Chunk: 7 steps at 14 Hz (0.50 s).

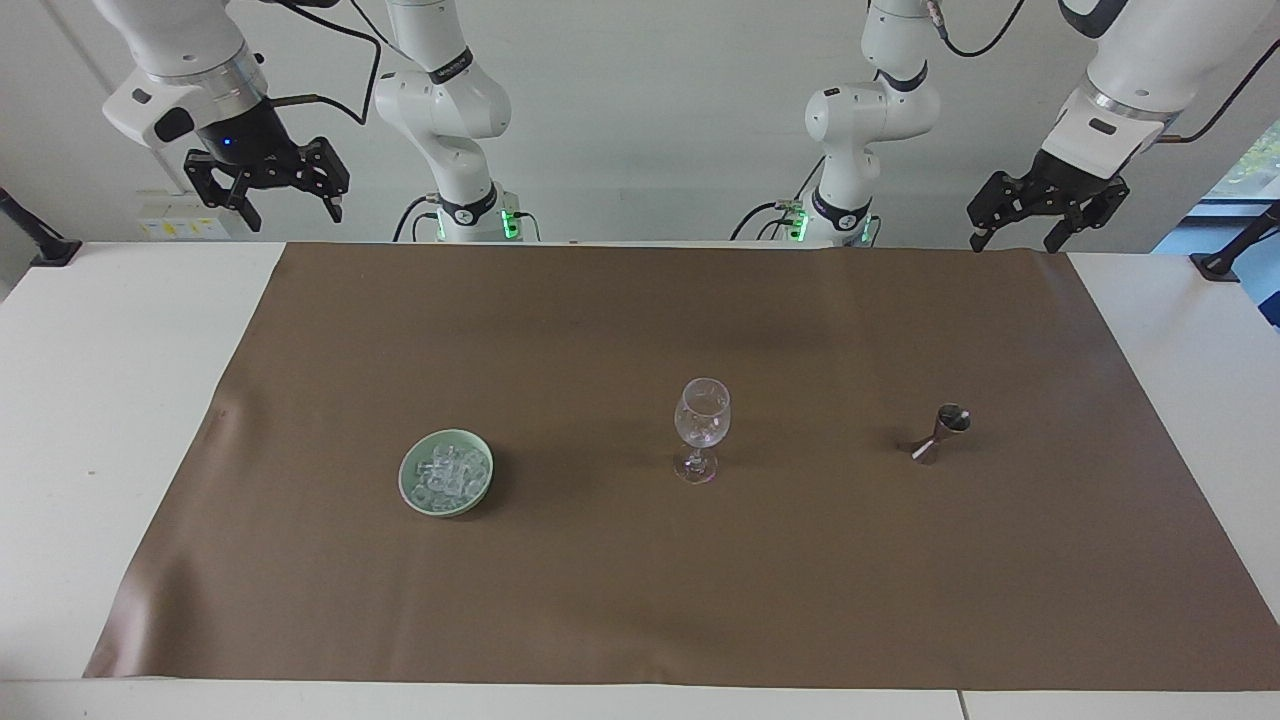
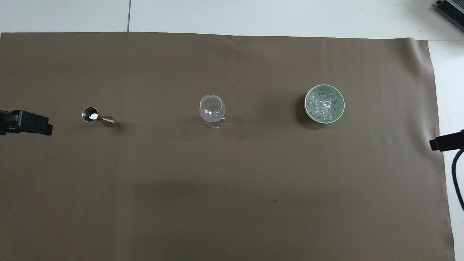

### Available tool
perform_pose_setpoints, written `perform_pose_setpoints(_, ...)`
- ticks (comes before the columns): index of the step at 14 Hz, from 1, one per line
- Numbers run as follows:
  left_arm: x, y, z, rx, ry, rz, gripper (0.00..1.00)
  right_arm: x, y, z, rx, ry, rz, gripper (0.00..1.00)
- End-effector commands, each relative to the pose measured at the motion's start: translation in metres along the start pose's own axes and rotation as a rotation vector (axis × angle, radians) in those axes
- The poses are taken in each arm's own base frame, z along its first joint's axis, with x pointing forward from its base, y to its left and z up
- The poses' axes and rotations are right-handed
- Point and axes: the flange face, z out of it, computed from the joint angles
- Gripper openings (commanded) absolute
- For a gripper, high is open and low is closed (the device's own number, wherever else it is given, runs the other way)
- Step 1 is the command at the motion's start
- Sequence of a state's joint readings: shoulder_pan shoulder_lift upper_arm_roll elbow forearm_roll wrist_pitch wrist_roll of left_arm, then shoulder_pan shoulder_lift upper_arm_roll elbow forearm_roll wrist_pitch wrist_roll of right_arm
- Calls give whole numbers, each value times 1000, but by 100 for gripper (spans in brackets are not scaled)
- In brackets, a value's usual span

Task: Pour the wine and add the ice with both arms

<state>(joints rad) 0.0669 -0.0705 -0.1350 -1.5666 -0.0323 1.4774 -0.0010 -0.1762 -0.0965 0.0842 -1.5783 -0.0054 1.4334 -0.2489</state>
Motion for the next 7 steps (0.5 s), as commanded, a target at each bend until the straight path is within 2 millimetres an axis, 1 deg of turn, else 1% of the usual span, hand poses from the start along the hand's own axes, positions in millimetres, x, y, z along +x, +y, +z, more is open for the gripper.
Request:
perform_pose_setpoints(1,-2,-2,-6,-5,31,1,100,-2,0,-2,4,4,-16,100)
perform_pose_setpoints(5,-2,-3,-5,-7,24,-2,100,-2,0,-2,4,4,-16,100)
perform_pose_setpoints(7,-4,1,-4,-6,8,3,100,-2,0,-2,4,4,-16,100)
